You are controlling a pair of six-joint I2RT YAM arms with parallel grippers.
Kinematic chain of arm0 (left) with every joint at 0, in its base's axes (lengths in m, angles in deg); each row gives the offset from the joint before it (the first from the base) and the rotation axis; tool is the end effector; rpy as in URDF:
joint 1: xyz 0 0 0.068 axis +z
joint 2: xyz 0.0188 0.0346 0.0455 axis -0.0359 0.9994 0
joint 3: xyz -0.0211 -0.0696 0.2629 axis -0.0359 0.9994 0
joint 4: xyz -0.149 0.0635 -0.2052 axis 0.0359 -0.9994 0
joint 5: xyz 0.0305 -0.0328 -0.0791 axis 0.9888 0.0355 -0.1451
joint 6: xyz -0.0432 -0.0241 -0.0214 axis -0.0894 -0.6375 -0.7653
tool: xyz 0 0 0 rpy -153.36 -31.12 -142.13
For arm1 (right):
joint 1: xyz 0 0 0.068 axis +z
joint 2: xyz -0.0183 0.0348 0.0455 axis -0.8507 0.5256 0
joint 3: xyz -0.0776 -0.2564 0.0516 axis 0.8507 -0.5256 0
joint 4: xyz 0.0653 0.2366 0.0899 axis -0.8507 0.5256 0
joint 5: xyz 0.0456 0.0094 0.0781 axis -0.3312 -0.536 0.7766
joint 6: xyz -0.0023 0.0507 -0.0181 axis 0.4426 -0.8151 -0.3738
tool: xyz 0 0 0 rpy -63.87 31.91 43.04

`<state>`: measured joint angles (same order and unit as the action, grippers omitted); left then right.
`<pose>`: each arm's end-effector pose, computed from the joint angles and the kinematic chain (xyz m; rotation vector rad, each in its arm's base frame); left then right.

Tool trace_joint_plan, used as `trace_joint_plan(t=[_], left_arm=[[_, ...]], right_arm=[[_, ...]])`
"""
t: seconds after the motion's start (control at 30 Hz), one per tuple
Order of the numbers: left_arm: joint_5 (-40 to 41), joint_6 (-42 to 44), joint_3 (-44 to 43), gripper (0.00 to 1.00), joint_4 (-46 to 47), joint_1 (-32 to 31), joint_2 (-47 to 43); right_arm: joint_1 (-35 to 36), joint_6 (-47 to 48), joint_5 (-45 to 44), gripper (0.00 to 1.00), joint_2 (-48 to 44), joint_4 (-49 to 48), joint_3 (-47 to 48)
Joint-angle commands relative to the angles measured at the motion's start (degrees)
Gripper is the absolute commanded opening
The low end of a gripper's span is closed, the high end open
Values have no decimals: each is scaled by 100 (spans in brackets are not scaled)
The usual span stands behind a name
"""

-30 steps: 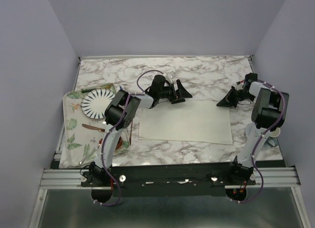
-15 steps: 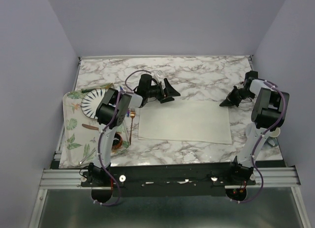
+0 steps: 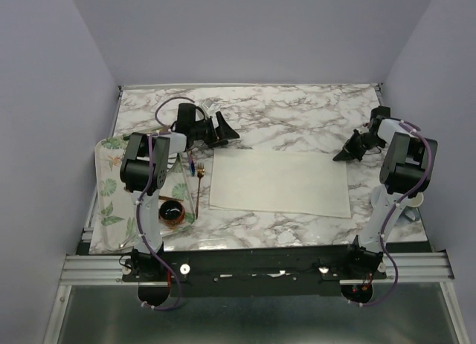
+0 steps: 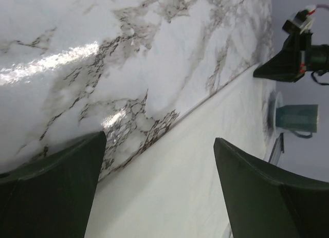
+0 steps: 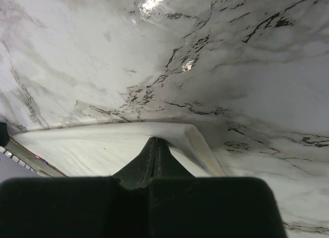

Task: Fold the napkin into a case and place the utensils inside
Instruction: Smooth out the rectangle-folded napkin at the center of the board, then pick up the rectangle-folded napkin at the center of the board.

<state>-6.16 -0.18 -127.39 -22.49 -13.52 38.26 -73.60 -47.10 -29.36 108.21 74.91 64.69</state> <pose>0.4374 -0.1145 0.1328 -0.0541 2.2449 -1.3587 0.3919 -0.0921 0.1416 0.9527 2.7658 0.6488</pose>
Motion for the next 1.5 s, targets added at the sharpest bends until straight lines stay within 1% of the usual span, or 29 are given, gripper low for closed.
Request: trace_joint_plan(t=[0.0, 0.07, 0.13, 0.17, 0.2, 0.23, 0.27, 0.3, 0.33, 0.37, 0.4, 0.47, 0.5, 0.53, 0.57, 0.6, 0.67, 0.7, 0.73, 0.77, 0.8, 0.83, 0.87, 0.9, 0.97, 1.0, 1.1, 1.23, 1.47], left_arm=[[619, 1742, -377, 99, -1662, -31, -744], [998, 1954, -466, 99, -1995, -31, -1044], [1174, 2008, -344, 99, -2155, 12, -1518], [1453, 2016, -247, 99, -2251, 13, -1703], [1630, 2060, -151, 99, -2374, 13, -2079], [1823, 2104, -19, 99, -2558, 13, -2248], [2042, 2139, 43, 99, -2943, 4, -2415], [2175, 2157, 113, 99, -3138, 4, -2582], [2350, 2096, 306, 99, -3305, -5, -2897], [2526, 2078, 394, 99, -3672, -22, -3065], [2676, 2069, 526, 99, -3772, -23, -3415], [2774, 2017, 1053, 99, -3869, -75, -3777], [2826, 2025, 1246, 94, -3869, -127, -3962], [3010, 2043, 1570, 90, -3878, -189, -4251], [3159, 2052, 1712, 84, -3904, -407, -4349], [3326, 2017, 1827, 70, -3957, -514, -4489], [3503, 1842, 2108, 67, -4010, -698, -4578], [3660, 1797, 2188, 64, -4019, -978, -4622], [4045, 1779, 2284, 60, -3993, -1146, -4675], [4249, 1753, 2294, 57, -3993, -1287, -4658], [4407, 1657, 2285, 50, -3993, -1506, -4614], [4505, 1621, 2224, 49, -3993, -1577, -4492], [4845, 1595, 2163, 49, -4062, -1657, -4386], [4935, 1534, 2101, 49, -4098, -1692, -4290], [5233, 1507, 1943, 49, -4133, -1736, -4017], [5313, 1498, 1899, 52, -4142, -1745, -3955], [5629, 1594, 1679, 54, -4229, -1806, -3709], [5578, 1647, 1424, 55, -4370, -1816, -3288], [5490, 1603, 1309, 57, -4326, -1833, -2857]], right_arm=[[19, 512, 351, 1, 23, 70, 32], [142, 828, 824, 3, -152, 44, 67], [256, 1065, 1028, 9, -495, 26, 58], [422, 1284, 1064, 11, -618, 35, 23], [519, 1373, 1047, 16, -924, 35, -3], [625, 1453, 986, 19, -1066, 44, -29], [869, 1540, 768, 22, -1250, 35, -134], [1002, 1585, 661, 29, -1400, 26, -187], [1126, 1637, 556, 33, -1697, 17, -257], [1370, 1708, 328, 37, -1839, 9, -328], [1469, 1726, 222, 43, -1954, -9, -502], [1635, 1708, 55, 49, -2253, -35, -670], [1654, 1700, -16, 55, -2323, -18, -810], [1663, 1708, -69, 56, -2350, 87, -864], [1663, 1743, -261, 56, -2403, 140, -917], [1672, 1778, -385, 56, -2429, 193, -961], [1663, 1883, -744, 56, -2578, 290, -1128], [1663, 1910, -851, 56, -2631, 290, -1180], [1663, 1954, -956, 56, -2684, 307, -1303], [1663, 2024, -1070, 56, -2719, 316, -1348], [1654, 2068, -1350, 56, -2772, 342, -1400], [1654, 2095, -1492, 56, -2772, 386, -1436], [1663, 2139, -1633, 56, -2781, 413, -1505], [1637, 2148, -1799, 56, -2755, 465, -1524], [1567, 2174, -1845, 56, -2729, 553, -1602], [1558, 2165, -1854, 56, -2737, 571, -1620], [1408, 2157, -1845, 56, -2755, 589, -1690], [1294, 2157, -1863, 56, -2728, 624, -1708], [1004, 2122, -1731, 56, -2571, 755, -1665]])
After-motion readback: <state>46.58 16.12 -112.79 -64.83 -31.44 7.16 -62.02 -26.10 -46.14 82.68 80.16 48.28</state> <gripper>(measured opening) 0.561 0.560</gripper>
